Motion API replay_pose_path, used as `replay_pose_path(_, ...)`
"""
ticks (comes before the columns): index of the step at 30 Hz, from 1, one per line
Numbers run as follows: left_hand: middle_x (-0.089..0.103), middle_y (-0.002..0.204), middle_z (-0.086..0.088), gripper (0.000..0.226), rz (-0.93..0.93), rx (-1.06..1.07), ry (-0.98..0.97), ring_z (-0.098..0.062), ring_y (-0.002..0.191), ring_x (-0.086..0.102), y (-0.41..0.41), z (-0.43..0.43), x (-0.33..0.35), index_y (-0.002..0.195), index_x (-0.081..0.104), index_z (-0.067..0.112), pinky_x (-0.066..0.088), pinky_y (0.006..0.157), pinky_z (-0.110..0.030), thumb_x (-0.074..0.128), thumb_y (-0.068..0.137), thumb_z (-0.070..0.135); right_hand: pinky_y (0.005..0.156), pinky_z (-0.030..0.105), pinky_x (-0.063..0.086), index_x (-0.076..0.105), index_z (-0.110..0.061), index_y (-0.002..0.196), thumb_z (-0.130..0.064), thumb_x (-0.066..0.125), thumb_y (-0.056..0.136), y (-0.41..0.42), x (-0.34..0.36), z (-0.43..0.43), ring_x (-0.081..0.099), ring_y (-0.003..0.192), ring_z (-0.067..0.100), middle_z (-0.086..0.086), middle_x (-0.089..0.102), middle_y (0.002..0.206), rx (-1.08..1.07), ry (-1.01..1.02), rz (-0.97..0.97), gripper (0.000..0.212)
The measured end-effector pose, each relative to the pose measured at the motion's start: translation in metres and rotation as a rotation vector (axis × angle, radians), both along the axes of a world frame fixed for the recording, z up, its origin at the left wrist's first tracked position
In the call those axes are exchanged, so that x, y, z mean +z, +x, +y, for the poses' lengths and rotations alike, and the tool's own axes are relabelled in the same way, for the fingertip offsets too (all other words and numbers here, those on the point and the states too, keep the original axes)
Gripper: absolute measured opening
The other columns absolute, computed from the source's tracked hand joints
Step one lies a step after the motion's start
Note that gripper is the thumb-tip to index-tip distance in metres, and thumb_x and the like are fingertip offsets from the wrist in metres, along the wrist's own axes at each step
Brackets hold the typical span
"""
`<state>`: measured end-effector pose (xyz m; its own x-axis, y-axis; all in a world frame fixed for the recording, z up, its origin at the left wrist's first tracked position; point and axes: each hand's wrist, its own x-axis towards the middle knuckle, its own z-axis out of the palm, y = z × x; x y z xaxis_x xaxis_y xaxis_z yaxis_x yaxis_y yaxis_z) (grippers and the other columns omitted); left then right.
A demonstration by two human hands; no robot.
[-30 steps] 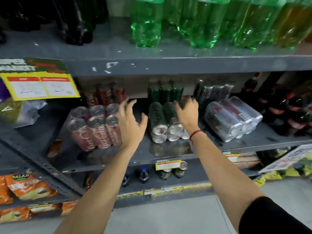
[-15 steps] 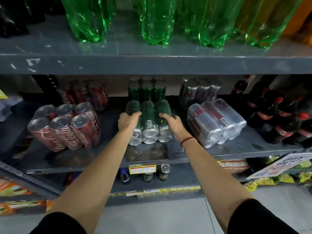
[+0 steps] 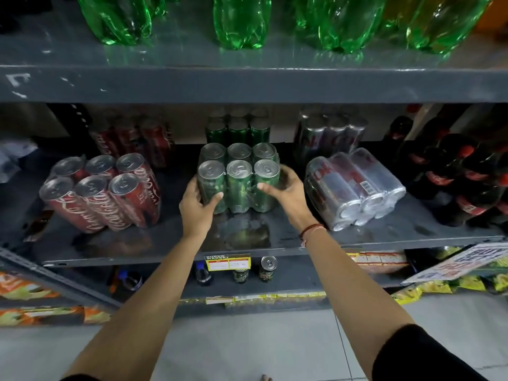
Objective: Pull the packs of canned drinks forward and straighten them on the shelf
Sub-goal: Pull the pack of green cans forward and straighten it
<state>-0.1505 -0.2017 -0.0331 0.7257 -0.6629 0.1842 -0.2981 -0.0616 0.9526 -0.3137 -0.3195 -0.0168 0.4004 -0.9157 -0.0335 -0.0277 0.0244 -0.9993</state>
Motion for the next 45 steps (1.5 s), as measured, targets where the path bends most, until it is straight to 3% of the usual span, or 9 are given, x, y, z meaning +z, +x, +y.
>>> replay_pose_path(5, 0.046, 0.135, -0.022, 0.044, 0.043, 0.240, -0.070, -0.031, 0.121, 0.051, -0.059, 0.010, -0.003, 0.134, 0.041, 0.003, 0.041, 0.104, -0.044, 0.047, 0.092, 0.014, 0.112, 0.042, 0.037, 0.054, -0.016, 0.126, -0.053, 0.062, 0.077, 0.015, 0.034, -0.033, 0.054, 0.121, 0.018, 0.002, 0.060, 0.127, -0.108, 0.096, -0.167, 0.061)
replay_pose_path(14, 0.023, 0.157, 0.003, 0.048, 0.438, -0.038, -0.103, -0.006, 0.136, 0.027, -0.067, -0.009, 0.008, 0.148, 0.020, 0.025, 0.020, 0.115, -0.031, 0.031, 0.101, 0.031, 0.106, 0.029, 0.033, 0.050, -0.009, 0.133, -0.051, 0.053, 0.089, 0.016, 0.038, -0.034, 0.047, 0.128, 0.022, 0.010, 0.049, 0.140, 0.079, -0.019, 0.180, 0.062)
replay_pose_path(21, 0.073, 0.073, 0.010, 0.025, 0.634, -0.147, -0.089, -0.010, 0.076, 0.064, 0.000, -0.023, 0.028, 0.085, 0.066, 0.022, 0.048, 0.078, -0.029, 0.043, 0.095, 0.024, 0.083, 0.001, 0.032, 0.056, -0.003, 0.123, -0.038, 0.048, 0.094, -0.005, 0.009, 0.067, 0.050, 0.092, 0.009, 0.007, 0.049, 0.104, -0.024, -0.350, 0.212, 0.046)
replay_pose_path(24, 0.074, 0.087, -0.008, 0.020, 0.644, 0.053, -0.023, -0.027, 0.090, 0.065, 0.009, -0.024, 0.026, 0.085, 0.068, 0.013, 0.049, 0.085, -0.036, 0.049, 0.089, 0.012, 0.083, 0.008, 0.037, 0.062, -0.008, 0.111, -0.033, 0.050, 0.095, -0.007, 0.013, 0.074, 0.055, 0.092, 0.010, 0.008, 0.059, 0.104, 0.003, -0.363, 0.194, 0.032)
replay_pose_path(28, 0.061, 0.121, -0.019, 0.027, 0.469, 0.484, -0.123, -0.028, 0.113, 0.057, -0.028, 0.007, 0.009, 0.113, 0.060, 0.005, 0.041, 0.094, -0.024, 0.043, 0.093, 0.010, 0.089, 0.028, 0.042, 0.064, -0.005, 0.105, -0.035, 0.054, 0.093, 0.003, 0.027, 0.024, 0.059, 0.101, 0.024, 0.010, 0.064, 0.103, -0.157, -0.290, 0.150, 0.034)
replay_pose_path(33, 0.003, 0.160, -0.010, 0.072, 0.155, 0.158, 0.015, -0.007, 0.140, 0.011, -0.133, 0.029, 0.003, 0.149, 0.016, 0.012, 0.014, 0.111, -0.023, 0.053, 0.092, 0.034, 0.096, 0.024, 0.036, 0.048, -0.015, 0.136, -0.044, 0.059, 0.087, 0.038, 0.049, -0.031, 0.052, 0.121, 0.020, 0.008, 0.056, 0.135, 0.101, -0.042, 0.170, 0.058)
replay_pose_path(37, -0.031, 0.154, -0.008, 0.110, 0.170, 0.009, 0.191, -0.022, 0.146, -0.005, -0.134, 0.011, 0.009, 0.148, -0.013, 0.013, 0.017, 0.115, -0.036, 0.066, 0.080, 0.047, 0.103, 0.032, 0.036, 0.051, -0.018, 0.134, -0.050, 0.059, 0.085, 0.044, 0.038, -0.040, 0.050, 0.125, 0.019, 0.006, 0.055, 0.138, 0.159, 0.030, 0.206, 0.059)
replay_pose_path(41, -0.009, 0.159, -0.013, 0.112, 0.134, 0.000, 0.192, -0.011, 0.142, 0.003, -0.098, 0.012, 0.007, 0.148, -0.009, 0.007, 0.009, 0.110, -0.023, 0.075, 0.076, 0.027, 0.100, 0.028, 0.035, 0.045, -0.009, 0.136, -0.041, 0.060, 0.086, 0.027, 0.031, -0.026, 0.048, 0.128, 0.027, 0.013, 0.052, 0.138, 0.023, -0.021, 0.183, 0.061)
replay_pose_path(45, 0.051, 0.137, -0.013, 0.091, -0.008, -0.104, 0.276, -0.023, 0.123, 0.051, -0.028, 0.020, 0.004, 0.143, 0.023, 0.006, 0.038, 0.102, -0.031, 0.078, 0.072, 0.010, 0.095, 0.027, 0.038, 0.052, -0.009, 0.125, -0.047, 0.066, 0.080, 0.007, 0.007, 0.008, 0.053, 0.115, 0.027, 0.014, 0.052, 0.123, -0.139, -0.218, 0.223, 0.061)
